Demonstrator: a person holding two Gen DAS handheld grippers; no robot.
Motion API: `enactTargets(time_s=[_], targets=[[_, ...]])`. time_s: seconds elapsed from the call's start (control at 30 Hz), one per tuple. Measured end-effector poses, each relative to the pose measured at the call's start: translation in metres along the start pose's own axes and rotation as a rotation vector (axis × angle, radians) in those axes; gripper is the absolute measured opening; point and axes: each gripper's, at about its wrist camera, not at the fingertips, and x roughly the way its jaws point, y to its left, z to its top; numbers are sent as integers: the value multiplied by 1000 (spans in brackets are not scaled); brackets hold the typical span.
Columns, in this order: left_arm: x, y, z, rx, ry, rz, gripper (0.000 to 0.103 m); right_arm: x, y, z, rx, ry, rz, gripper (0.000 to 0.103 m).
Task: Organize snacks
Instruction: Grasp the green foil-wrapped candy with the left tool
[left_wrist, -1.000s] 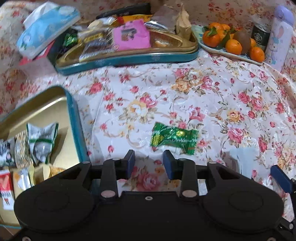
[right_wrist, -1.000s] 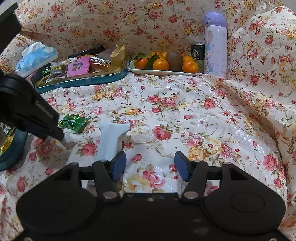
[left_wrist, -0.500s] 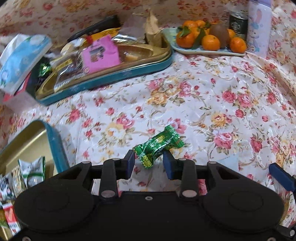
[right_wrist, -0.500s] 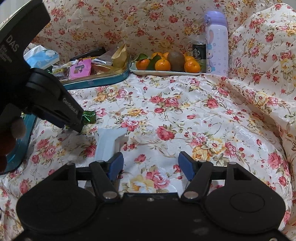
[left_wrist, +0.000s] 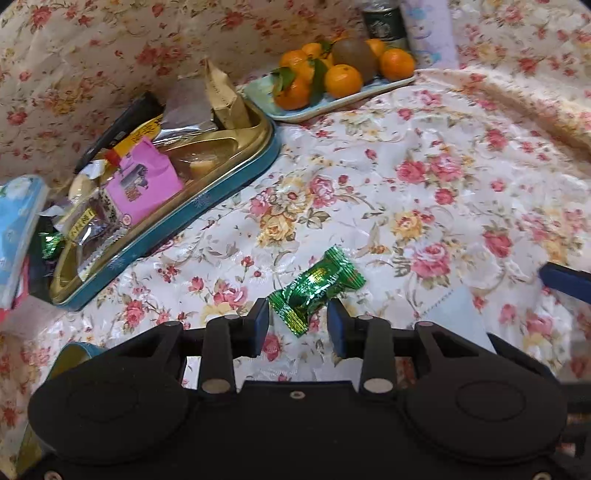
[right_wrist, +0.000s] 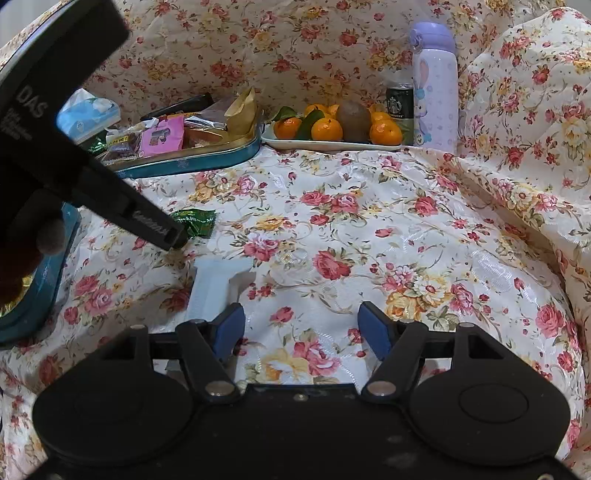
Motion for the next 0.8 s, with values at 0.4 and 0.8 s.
enactTargets(time_s=[0.4,0.8], targets=[[5,14,16,164,-17,-154,45,1,0,1,3,4,5,76],[16,10,21,110,17,-198,40,1,1,1,-4,6,1,77]])
